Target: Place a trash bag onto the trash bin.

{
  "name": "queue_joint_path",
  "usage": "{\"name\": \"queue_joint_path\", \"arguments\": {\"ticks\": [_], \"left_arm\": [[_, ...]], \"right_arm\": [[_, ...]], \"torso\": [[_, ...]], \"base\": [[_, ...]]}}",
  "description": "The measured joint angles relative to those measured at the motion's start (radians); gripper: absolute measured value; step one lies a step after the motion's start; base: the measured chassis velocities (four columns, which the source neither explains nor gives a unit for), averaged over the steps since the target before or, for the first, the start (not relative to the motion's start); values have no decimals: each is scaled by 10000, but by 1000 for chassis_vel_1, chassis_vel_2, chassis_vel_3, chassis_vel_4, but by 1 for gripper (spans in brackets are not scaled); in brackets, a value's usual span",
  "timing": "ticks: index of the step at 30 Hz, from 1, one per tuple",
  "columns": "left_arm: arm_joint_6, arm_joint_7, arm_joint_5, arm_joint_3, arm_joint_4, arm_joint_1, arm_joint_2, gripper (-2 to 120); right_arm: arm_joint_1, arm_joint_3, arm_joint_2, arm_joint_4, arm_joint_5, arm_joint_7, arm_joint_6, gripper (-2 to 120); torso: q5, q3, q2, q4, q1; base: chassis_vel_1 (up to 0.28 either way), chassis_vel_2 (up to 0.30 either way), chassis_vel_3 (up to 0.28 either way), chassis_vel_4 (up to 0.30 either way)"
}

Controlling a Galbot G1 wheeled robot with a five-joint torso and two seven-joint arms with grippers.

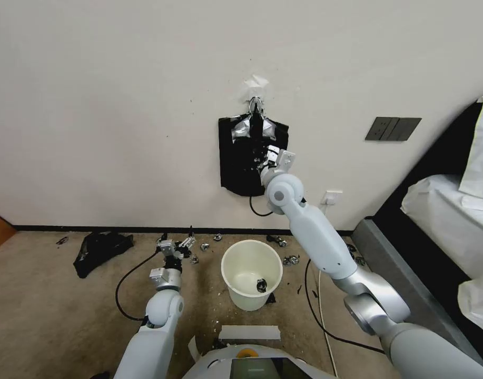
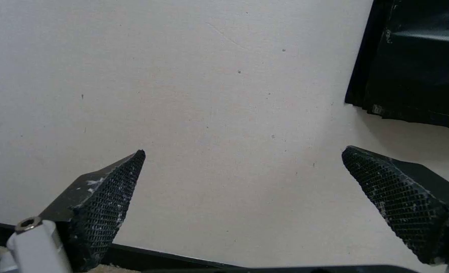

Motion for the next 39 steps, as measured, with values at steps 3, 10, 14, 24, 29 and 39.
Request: {"name": "queue_joint_path", "arguments": {"ticks": [3, 10, 14, 24, 29, 39], "left_arm": [[1, 0, 0, 6, 12, -27, -4, 100], [5, 0, -1, 21, 23, -35, -12, 100], [5, 0, 0, 27, 23, -30, -24, 100], [5, 4, 8, 37, -12, 27, -25, 100], [4, 7, 15, 41, -25, 45, -31, 100], [0, 10, 26, 37, -51, 59, -47, 100]], "right_arm": [[-165, -85, -121, 139, 4, 23, -5, 8], [-775, -263, -460, 600, -29, 34, -12, 8], [-1065, -322, -595, 808, -69, 35, -18, 8], [-1569, -413, -946, 1280, -112, 62, -61, 8], [-1755, -456, -1126, 1458, -112, 89, -81, 8], [-2369, -457, -1378, 1861, -208, 95, -96, 8]], "torso": [[0, 0, 0, 0, 0], [0, 0, 0, 0, 0], [0, 0, 0, -1, 0], [0, 0, 0, 0, 0], [0, 0, 0, 0, 0], [0, 0, 0, 0, 0]], "base": [[0, 0, 0, 0], [0, 0, 0, 0], [0, 0, 0, 0], [0, 0, 0, 0], [0, 0, 0, 0], [0, 0, 0, 0]]}}
